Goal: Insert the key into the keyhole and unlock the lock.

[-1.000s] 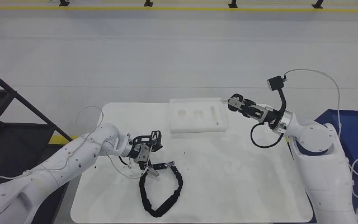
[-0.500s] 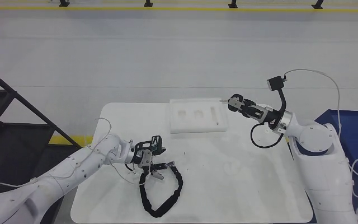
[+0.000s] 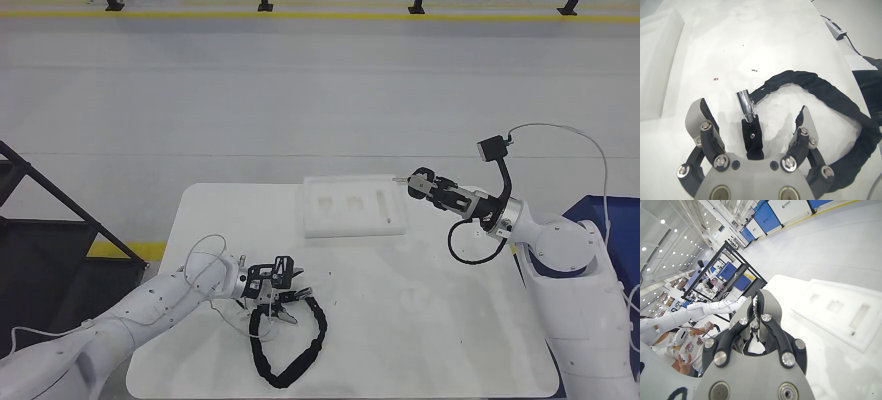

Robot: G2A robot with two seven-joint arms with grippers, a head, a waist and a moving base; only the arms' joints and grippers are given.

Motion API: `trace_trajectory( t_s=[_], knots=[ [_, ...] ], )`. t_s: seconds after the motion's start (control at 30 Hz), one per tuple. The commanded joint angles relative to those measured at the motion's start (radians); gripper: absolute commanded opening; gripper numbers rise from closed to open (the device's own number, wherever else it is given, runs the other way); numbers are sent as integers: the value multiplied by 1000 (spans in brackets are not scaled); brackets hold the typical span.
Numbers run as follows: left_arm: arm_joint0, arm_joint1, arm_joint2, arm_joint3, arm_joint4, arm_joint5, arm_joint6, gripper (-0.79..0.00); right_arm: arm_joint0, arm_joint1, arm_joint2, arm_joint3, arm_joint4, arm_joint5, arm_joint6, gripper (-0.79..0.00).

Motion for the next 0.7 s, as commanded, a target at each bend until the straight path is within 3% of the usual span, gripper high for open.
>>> trace_trajectory(
  t_s=[0.0, 0.07, 0.13, 0.17, 0.2, 0.33, 0.47, 0.67],
  knots=[
    [-2, -11, 1, 19, 21, -1, 15, 0, 0, 0, 0, 0, 0, 0, 0, -785],
    [-6, -22, 2, 36, 45, 4, 28, 0, 0, 0, 0, 0, 0, 0, 0, -785],
    [-6, -32, 1, 53, 57, 1, 43, -265, 0, 0, 0, 0, 0, 0, 0, -785],
    [-7, -37, 0, 60, 65, 2, 47, -299, 0, 0, 0, 0, 0, 0, 0, -785],
    [-8, -41, -1, 67, 70, 2, 49, -400, 0, 0, 0, 0, 0, 0, 0, -785],
    [-6, -61, -2, 99, 81, -8, 42, -539, 0, 0, 0, 0, 0, 0, 0, -785],
    [-6, -78, -2, 121, 100, -19, 44, -785, 0, 0, 0, 0, 0, 0, 0, -785],
    [-11, -94, -15, 138, 122, -14, 86, -785, 0, 0, 0, 0, 0, 0, 0, -785]
  ],
)
